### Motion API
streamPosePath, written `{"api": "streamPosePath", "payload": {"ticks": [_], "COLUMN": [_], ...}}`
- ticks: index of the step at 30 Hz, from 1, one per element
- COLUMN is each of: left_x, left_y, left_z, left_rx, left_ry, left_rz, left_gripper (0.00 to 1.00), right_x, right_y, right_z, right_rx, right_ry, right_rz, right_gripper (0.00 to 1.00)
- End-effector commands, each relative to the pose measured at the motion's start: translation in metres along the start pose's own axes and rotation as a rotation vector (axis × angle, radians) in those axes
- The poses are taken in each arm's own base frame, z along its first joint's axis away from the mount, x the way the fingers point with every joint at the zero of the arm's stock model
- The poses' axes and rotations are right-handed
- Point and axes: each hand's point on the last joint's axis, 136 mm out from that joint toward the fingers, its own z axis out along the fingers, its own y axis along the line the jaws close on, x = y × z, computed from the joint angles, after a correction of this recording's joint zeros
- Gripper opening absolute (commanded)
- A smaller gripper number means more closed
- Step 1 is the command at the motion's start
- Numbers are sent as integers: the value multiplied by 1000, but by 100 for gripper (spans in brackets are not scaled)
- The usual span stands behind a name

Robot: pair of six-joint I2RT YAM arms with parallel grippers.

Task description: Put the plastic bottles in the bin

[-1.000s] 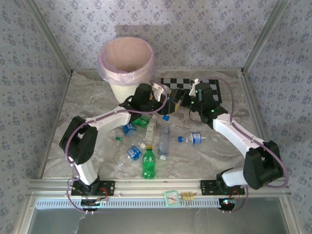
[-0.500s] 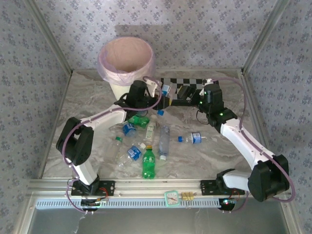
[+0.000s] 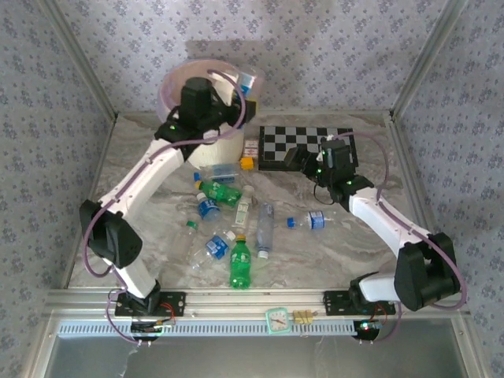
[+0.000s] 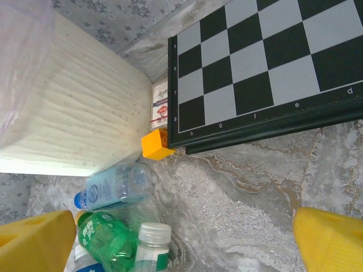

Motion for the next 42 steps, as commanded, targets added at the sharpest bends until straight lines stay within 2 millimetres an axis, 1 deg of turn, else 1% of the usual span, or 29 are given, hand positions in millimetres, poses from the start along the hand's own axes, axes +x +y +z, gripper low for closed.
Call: {"api": "streamPosePath", "payload": {"ticks": [1, 4, 5, 6, 10, 13, 18, 21, 23, 24, 26, 29, 30, 32, 35, 36, 40, 42], "left_x": [-18, -20, -14, -18, 0, 20, 53, 65, 68, 75, 79, 77, 75, 70, 60, 50, 27, 20], "left_y": [37, 67, 76, 84, 109, 120, 132, 136, 136, 136, 137, 138, 137, 135, 128, 125, 99, 82], "left_z": [-16, -16, -14, -14, -2, 10, 30, 39, 42, 42, 43, 41, 41, 38, 30, 29, 16, 9], "left_rx": [-136, -209, -229, -248, -290, -308, -326, -331, -331, -330, -334, -342, -342, -335, -326, -320, -282, -255], "left_ry": [0, 10, 29, 28, 97, 167, 284, 321, 324, 349, 358, 354, 347, 337, 311, 275, 172, 119], "left_rz": [59, 45, 38, 32, 1, -16, -40, -52, -60, -67, -77, -86, -88, -90, -88, -83, -59, -55], "left_gripper": [49, 50, 50, 50, 50, 51, 52, 54, 58, 60, 65, 78, 83, 88, 92, 92, 94, 95], "right_x": [-2, -3, -3, -3, -2, -1, -3, -4, -4, -4, -5, -4, -4, -4, -4, -4, -1, 7], "right_y": [-1, 3, 5, 6, 7, 6, 5, 4, 1, 1, 0, -1, -2, -4, -6, -8, -22, -29], "right_z": [0, 1, 0, 0, -2, -5, -10, -13, -14, -15, -15, -15, -16, -18, -21, -22, -31, -35], "right_rx": [55, 51, 49, 51, 65, 85, 103, 121, 136, 142, 147, 154, 159, 170, 179, 190, 270, 304], "right_ry": [18, 19, 17, 15, 19, 11, -11, -23, -31, -34, -38, -35, -38, -44, -60, -68, -75, -43], "right_rz": [-22, -52, -63, -76, -94, -106, -117, -121, -120, -120, -120, -118, -115, -105, -87, -81, -27, -4], "right_gripper": [100, 100, 100, 100, 100, 100, 100, 100, 100, 100, 100, 100, 100, 100, 100, 100, 100, 100]}}
